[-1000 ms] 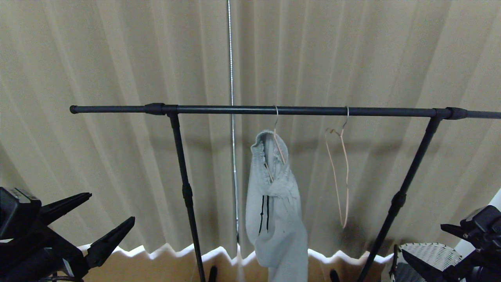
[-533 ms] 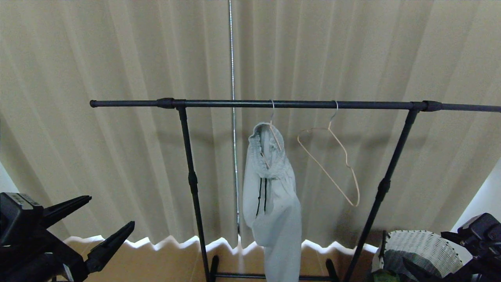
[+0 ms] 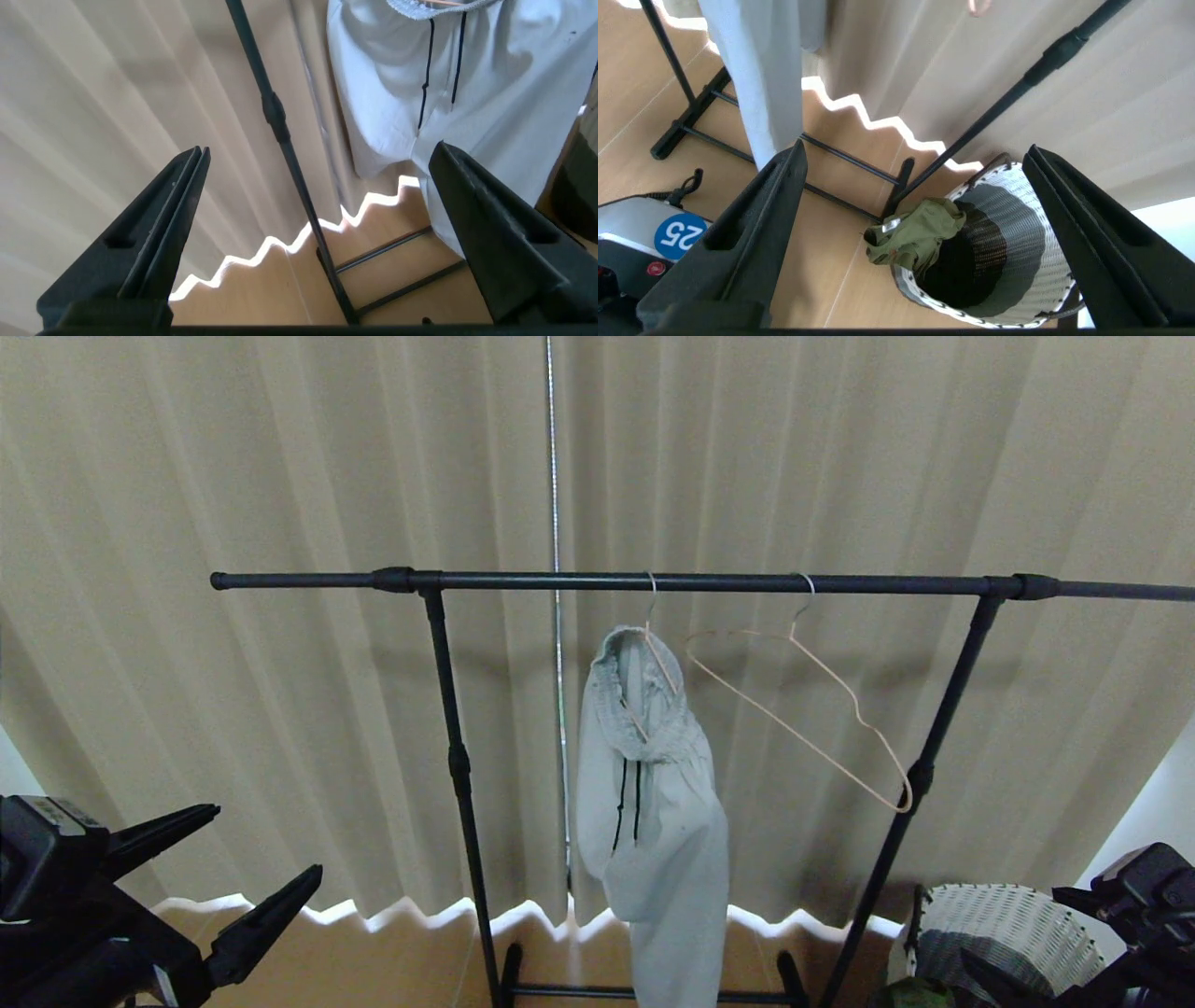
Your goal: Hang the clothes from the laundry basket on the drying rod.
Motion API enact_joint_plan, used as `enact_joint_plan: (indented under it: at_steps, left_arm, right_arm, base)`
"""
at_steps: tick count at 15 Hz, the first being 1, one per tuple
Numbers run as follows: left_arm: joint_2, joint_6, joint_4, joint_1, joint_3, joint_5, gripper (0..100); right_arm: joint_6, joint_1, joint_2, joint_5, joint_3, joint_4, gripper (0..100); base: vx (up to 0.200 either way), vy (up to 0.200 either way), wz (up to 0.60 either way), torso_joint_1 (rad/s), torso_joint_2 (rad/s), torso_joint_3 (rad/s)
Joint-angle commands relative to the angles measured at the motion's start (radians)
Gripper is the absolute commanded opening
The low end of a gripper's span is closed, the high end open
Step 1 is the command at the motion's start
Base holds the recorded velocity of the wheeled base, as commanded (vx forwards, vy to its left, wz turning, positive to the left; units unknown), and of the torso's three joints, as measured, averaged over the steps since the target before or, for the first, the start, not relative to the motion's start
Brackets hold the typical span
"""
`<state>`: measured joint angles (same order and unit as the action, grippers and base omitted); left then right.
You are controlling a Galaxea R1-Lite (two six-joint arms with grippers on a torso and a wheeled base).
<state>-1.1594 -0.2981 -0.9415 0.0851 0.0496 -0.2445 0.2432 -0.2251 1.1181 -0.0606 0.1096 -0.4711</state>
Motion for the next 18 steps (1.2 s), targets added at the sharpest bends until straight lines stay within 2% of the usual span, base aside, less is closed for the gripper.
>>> enact_joint_plan:
  at_steps: [1,10,18]
  left_arm:
    - [0.000,0.000,0.000,-0.001,0.000,-0.001,100]
    - [-0.006,-0.001,0.001,-0.015,-0.002,-0.001,100]
    - [-0.005,0.010,0.001,-0.044,0.007,0.007,100]
  right_arm:
    - [0.001,0.000,0.002,-0.001,-0.002,-0.001,100]
    - [0.001,0.000,0.003,-0.001,-0.004,0.000,100]
    - [0.002,0.000,0.002,-0.004,-0.007,0.000,100]
  base:
    - [0.000,0.000,0.00,0.000,0.00,0.000]
    - [0.000,0.000,0.00,0.000,0.00,0.000]
    - [0.000,0.000,0.00,-0.214,0.45,0.245]
